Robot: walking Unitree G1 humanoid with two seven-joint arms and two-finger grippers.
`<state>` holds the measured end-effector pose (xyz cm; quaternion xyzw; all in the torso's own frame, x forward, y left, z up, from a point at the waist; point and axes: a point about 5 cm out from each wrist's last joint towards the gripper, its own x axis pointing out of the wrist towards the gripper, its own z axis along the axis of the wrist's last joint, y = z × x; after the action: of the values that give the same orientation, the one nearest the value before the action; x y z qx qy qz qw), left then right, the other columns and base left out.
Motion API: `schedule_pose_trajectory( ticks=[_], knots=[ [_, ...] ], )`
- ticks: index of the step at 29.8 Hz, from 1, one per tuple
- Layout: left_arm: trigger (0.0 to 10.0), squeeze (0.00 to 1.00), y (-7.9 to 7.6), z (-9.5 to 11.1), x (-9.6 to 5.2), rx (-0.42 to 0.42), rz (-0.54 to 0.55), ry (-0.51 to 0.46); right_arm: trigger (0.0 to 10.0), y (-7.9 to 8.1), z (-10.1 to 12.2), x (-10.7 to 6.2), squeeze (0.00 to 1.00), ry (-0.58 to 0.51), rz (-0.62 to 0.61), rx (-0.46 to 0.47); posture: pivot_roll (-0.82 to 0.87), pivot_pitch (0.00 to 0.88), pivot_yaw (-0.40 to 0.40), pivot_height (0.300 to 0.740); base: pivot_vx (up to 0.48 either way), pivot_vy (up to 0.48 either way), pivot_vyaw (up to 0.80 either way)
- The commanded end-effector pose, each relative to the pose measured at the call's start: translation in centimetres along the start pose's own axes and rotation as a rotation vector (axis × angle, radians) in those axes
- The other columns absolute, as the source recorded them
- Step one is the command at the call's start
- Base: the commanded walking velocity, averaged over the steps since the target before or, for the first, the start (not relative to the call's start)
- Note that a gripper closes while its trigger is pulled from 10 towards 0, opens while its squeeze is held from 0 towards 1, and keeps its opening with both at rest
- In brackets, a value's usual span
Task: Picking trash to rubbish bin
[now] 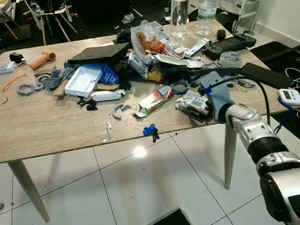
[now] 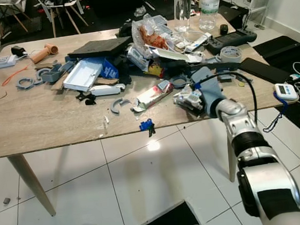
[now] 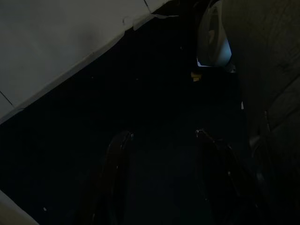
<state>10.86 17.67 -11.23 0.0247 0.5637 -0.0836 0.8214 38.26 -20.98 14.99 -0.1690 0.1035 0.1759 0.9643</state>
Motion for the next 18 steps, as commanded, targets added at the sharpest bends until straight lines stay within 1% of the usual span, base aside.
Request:
schedule_pose_trajectory(
  ticks=[1,3,4,5,7,11,13,15,16,18],
  knots=[
    [10.0,0.0,-0.4,-0.1,0.0,0.015,-0.023,-0.007,10.0,0.2,-2.0,-0.3,0.0,0.05,-0.023,0.077,0.0,0.121,0.08,0.74,0.0,0.0,0.0],
    [10.0,0.0,-0.3,-0.1,0.0,0.015,-0.022,-0.007,10.0,0.1,-2.1,-0.4,0.0,0.049,-0.031,0.089,0.0,0.121,0.08,0.74,0.0,0.0,0.0],
    [10.0,0.0,-0.3,-0.1,0.0,0.016,-0.022,-0.006,10.0,0.0,-2.1,-0.4,0.0,0.031,-0.047,0.123,0.0,0.121,0.085,0.74,0.0,0.0,0.0],
    [10.0,0.0,-0.3,-0.1,0.0,0.016,-0.022,-0.006,10.0,0.0,-2.1,-0.4,0.0,0.031,-0.047,0.123,0.0,0.121,0.085,0.74,0.0,0.0,0.0],
    [10.0,0.0,-0.2,-0.2,0.0,0.022,-0.022,-0.005,10.0,-0.6,-1.8,-0.7,0.0,-0.009,-0.079,0.165,0.0,0.12,0.089,0.74,0.0,0.0,0.0],
    [10.0,0.0,-0.2,-0.2,0.0,0.026,-0.022,-0.004,10.0,-1.0,-1.8,-0.8,0.0,-0.019,-0.099,0.173,0.0,0.12,0.089,0.74,0.0,0.0,0.0],
    [10.0,0.0,-0.2,-0.2,0.0,0.027,-0.022,-0.004,10.0,-1.2,-1.8,-0.9,0.0,-0.029,-0.116,0.193,0.0,0.122,0.092,0.74,0.0,0.0,0.0],
    [10.0,0.0,-0.2,-0.2,0.0,0.03,-0.023,-0.005,10.0,-1.5,-2.0,-1.0,0.0,-0.017,-0.134,0.203,0.0,0.122,0.092,0.74,0.0,0.0,0.0],
    [10.0,0.0,-0.2,-0.1,0.0,0.032,-0.024,-0.006,10.0,-1.5,-2.4,-1.1,0.0,0.004,-0.141,0.202,0.0,0.122,0.092,0.74,0.0,0.0,0.0],
    [10.0,0.0,-0.2,-0.1,0.0,0.034,-0.024,-0.006,10.0,-1.4,-2.5,-1.1,0.0,0.013,-0.142,0.203,0.0,0.122,0.092,0.74,0.0,0.0,0.0]
  ],
)
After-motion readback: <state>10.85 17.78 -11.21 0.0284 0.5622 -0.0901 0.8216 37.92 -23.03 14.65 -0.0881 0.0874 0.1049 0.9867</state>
